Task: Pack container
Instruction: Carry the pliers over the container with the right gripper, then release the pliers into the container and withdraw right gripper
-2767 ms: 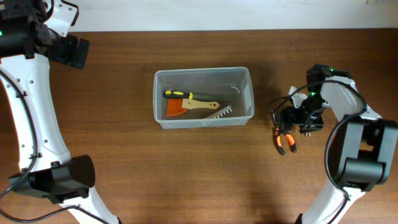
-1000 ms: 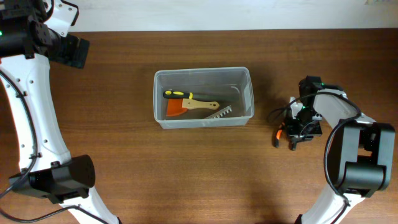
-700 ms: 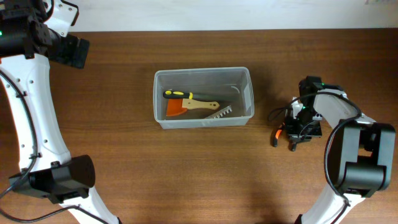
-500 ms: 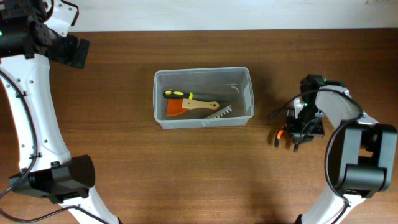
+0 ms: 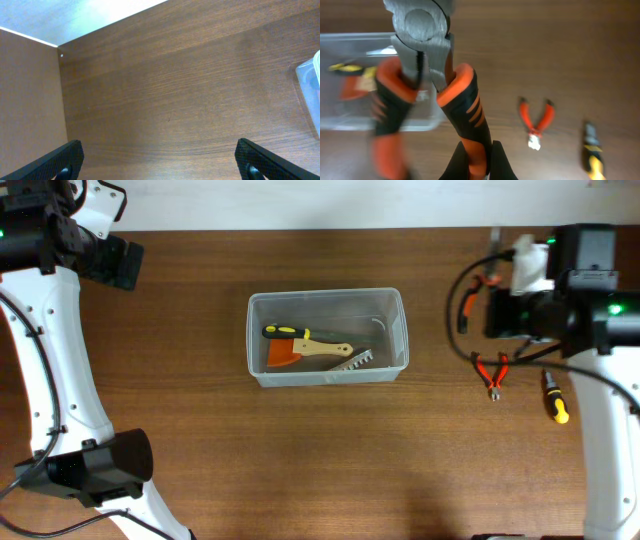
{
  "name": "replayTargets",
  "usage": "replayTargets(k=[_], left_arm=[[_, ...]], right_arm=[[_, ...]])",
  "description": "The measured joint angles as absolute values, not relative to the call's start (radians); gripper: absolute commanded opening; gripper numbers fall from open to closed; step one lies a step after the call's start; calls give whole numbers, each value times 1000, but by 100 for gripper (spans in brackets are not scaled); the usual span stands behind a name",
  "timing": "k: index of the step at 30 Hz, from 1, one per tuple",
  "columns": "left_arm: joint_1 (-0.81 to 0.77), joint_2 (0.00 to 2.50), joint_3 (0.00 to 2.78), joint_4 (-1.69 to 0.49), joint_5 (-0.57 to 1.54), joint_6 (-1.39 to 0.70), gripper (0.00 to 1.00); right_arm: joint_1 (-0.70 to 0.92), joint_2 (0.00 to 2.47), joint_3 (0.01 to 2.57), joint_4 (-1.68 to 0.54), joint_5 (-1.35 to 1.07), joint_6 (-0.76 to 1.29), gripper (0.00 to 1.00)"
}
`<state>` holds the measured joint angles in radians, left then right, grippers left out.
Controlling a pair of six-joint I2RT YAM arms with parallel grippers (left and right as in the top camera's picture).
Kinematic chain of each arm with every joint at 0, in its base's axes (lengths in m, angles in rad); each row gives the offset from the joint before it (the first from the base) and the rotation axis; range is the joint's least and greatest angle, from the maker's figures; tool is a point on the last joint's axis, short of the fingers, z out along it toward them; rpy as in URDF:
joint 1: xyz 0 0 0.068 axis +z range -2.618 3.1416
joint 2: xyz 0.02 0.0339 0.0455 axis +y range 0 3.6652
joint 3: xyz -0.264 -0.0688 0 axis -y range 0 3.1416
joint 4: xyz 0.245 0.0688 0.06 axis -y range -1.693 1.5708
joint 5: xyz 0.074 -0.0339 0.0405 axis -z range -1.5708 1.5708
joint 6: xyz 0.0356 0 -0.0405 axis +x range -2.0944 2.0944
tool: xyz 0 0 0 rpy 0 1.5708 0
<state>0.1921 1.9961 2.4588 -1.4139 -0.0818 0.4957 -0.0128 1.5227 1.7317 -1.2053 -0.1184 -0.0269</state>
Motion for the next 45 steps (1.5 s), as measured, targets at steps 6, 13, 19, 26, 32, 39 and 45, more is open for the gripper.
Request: replayTargets(k=[6, 13, 19, 26, 32, 39, 45], left_arm=[[192, 1996, 2459, -1414, -82, 496, 99], [192, 1996, 2459, -1414, -82, 496, 99], [192, 1996, 2459, -1414, -82, 496, 99], [192, 1996, 2459, -1414, -82, 496, 99], [192, 1996, 2459, -1414, -82, 496, 99], [192, 1996, 2459, -1414, -82, 496, 99], [192, 1996, 2459, -1414, -82, 496, 99]], right_arm=[[191, 1599, 1728, -1120, -141, -100, 4], [335, 1729, 1720, -988, -116, -317, 4], [360, 1869, 1720, -947, -105, -637, 4], [360, 2012, 1716, -871, -70, -1006, 4], [360, 2053, 1715, -737, -44, -1182, 28], [357, 2054, 1715, -678, -34, -1210, 48], [357, 2048, 1739, -816, 81, -1025, 31]])
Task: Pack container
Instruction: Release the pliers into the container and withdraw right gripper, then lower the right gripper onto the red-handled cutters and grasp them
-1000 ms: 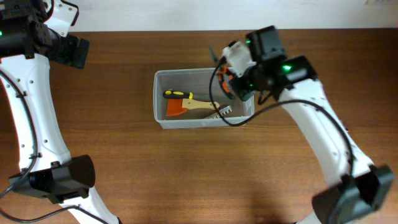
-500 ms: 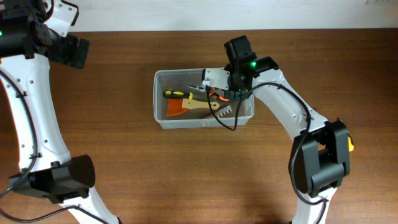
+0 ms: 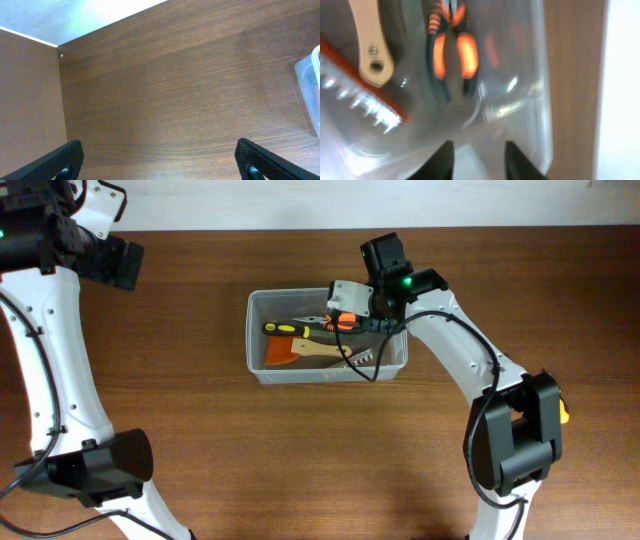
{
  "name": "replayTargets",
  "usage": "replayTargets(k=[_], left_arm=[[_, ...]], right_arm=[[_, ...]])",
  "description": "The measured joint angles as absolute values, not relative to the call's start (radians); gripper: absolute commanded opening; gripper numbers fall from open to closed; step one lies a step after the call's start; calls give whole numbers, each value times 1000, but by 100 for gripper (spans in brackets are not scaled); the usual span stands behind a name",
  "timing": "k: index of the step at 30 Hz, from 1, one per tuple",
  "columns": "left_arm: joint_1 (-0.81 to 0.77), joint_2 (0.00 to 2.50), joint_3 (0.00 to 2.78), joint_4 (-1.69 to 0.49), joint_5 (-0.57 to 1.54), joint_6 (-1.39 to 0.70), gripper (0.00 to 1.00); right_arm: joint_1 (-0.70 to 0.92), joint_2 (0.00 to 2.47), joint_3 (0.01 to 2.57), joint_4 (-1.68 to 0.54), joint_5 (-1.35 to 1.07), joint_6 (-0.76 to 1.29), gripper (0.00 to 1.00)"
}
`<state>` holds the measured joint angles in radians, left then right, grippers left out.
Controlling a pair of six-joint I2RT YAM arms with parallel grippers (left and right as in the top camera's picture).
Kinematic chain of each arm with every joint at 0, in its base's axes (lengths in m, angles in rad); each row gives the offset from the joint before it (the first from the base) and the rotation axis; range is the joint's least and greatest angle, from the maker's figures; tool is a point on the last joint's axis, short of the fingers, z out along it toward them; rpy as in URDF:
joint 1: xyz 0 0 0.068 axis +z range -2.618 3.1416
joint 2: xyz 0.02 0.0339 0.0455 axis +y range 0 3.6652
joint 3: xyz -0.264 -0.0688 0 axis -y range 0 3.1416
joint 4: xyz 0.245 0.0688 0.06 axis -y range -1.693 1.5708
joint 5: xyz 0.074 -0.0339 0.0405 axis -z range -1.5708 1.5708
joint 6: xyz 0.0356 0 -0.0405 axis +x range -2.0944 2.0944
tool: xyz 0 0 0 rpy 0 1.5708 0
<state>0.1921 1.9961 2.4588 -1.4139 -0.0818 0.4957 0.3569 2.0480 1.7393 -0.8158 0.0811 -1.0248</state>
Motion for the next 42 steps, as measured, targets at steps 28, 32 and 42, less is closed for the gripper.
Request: replayTargets(k=[28, 32, 42], left_arm=[[192, 1996, 2459, -1414, -82, 496, 99], [192, 1996, 2459, -1414, -82, 496, 99], [192, 1996, 2459, -1414, -82, 496, 99]], right_arm=[[-276, 1852, 1485, -1068, -167, 78, 50], [-276, 1855, 1432, -1007, -168, 90, 50], [-266, 1897, 1377, -913, -171, -78, 52]])
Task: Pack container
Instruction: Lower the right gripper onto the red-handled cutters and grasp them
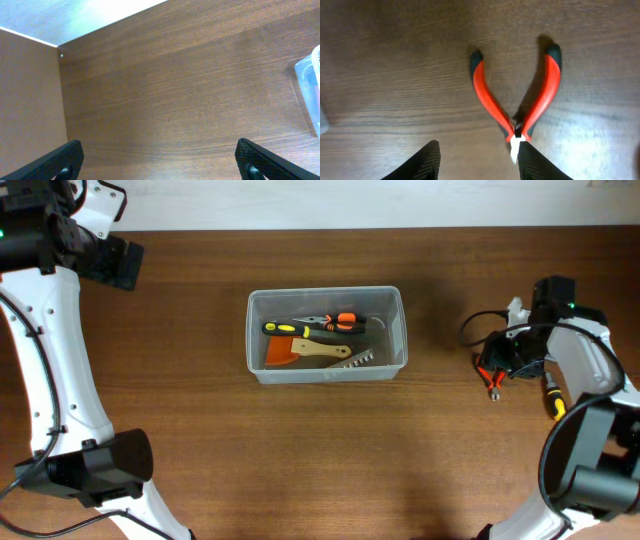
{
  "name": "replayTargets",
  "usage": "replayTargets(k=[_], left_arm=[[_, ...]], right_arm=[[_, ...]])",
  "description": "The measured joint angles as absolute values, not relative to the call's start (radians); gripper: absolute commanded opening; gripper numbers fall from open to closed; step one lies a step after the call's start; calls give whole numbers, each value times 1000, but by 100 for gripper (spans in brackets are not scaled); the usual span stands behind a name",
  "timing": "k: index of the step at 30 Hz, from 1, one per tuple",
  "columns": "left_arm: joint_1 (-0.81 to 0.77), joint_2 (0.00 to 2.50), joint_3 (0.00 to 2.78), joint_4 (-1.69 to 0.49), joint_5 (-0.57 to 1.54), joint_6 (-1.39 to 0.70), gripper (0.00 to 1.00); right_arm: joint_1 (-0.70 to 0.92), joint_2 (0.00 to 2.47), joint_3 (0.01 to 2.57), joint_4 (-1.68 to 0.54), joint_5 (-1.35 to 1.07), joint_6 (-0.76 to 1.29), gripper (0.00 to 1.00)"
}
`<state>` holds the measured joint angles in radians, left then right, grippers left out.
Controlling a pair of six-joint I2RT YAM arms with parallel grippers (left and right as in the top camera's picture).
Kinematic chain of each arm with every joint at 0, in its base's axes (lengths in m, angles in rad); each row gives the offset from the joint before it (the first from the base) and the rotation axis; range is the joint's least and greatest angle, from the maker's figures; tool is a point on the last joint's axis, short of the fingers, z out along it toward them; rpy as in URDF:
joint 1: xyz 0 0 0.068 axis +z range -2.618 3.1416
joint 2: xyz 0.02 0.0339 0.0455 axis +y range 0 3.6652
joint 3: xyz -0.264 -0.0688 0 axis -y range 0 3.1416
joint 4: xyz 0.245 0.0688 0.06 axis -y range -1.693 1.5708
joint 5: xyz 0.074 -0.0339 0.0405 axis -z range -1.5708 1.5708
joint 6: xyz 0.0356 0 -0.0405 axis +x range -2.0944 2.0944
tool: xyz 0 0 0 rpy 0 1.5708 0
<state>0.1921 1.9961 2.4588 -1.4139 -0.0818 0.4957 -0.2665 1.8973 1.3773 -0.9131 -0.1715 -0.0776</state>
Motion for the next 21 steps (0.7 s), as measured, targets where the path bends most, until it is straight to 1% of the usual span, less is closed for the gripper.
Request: replayTargets(k=[4, 6, 7, 8, 16, 21], left_arm=[[192, 1996, 2459, -1414, -82, 496, 99], [192, 1996, 2459, -1414, -82, 496, 99], [192, 1996, 2459, -1414, -82, 496, 99], [192, 1996, 2459, -1414, -82, 496, 99], [192, 1996, 2459, -1414, -81, 496, 99], [192, 1996, 2459, -1414, -81, 496, 99]], right_arm=[[-261, 1965, 1376, -908, -171, -133, 51], [-255, 1990, 1373, -902, -167, -150, 42], [-252, 2002, 1372, -898, -156, -159, 36], [-250, 2008, 1372, -892, -150, -165, 35], [-246, 2039, 1372, -896, -104, -179, 33], [-236, 2041, 1373, -896, -51, -169, 21]])
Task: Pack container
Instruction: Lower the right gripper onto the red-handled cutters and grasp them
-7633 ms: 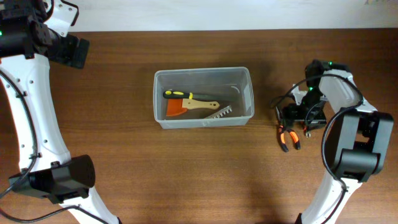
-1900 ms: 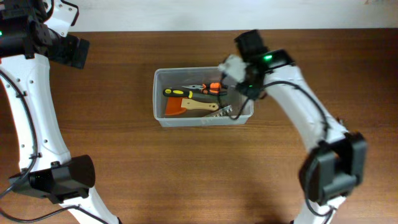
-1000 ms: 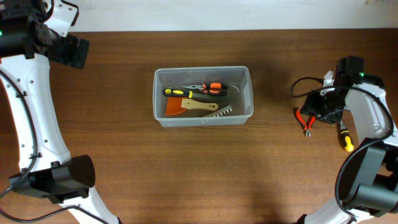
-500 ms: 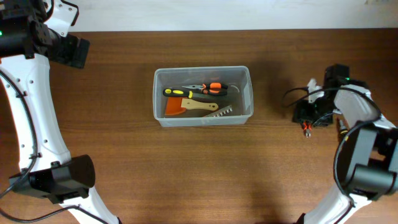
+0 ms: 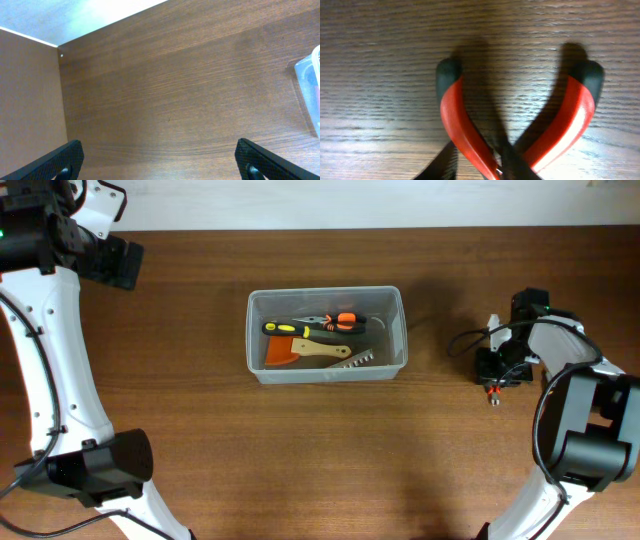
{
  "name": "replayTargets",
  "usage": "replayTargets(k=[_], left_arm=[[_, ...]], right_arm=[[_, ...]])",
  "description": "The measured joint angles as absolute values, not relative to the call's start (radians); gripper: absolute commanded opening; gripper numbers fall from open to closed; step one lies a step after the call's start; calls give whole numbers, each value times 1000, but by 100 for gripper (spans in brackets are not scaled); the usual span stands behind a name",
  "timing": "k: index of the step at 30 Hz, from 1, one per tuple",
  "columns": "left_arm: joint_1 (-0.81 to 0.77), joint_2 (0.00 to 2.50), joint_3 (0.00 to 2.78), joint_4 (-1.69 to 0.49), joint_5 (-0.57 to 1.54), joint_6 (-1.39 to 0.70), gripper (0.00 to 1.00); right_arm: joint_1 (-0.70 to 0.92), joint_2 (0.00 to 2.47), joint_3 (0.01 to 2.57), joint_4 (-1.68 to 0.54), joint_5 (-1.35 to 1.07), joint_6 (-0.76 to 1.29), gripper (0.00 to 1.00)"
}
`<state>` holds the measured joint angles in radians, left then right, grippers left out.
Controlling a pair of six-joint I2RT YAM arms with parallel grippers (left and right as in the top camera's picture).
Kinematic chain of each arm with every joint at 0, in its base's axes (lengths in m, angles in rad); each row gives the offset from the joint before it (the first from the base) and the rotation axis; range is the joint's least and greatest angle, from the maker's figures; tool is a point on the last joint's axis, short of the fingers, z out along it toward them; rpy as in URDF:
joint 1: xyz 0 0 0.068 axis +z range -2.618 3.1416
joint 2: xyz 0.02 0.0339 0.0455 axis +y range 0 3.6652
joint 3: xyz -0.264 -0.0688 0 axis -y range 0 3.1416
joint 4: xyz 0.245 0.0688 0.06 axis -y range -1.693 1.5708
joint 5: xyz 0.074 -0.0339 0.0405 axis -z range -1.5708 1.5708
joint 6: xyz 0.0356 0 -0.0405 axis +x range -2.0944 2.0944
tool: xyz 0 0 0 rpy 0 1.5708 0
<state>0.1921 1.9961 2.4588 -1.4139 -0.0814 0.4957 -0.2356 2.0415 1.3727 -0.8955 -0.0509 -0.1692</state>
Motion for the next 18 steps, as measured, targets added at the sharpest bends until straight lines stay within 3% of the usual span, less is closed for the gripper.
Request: replayTargets(k=[6, 13, 18], left_arm=[[192, 1996, 2459, -1414, -82, 496, 99], [192, 1996, 2459, -1414, -82, 496, 99], [192, 1996, 2459, -1414, -82, 496, 99]], right_arm=[[-214, 2043, 1374, -893, 21, -134, 4], [-208, 2069, 1434, -1003, 30, -74, 4], [-206, 2087, 1625, -1199, -2, -57, 4]])
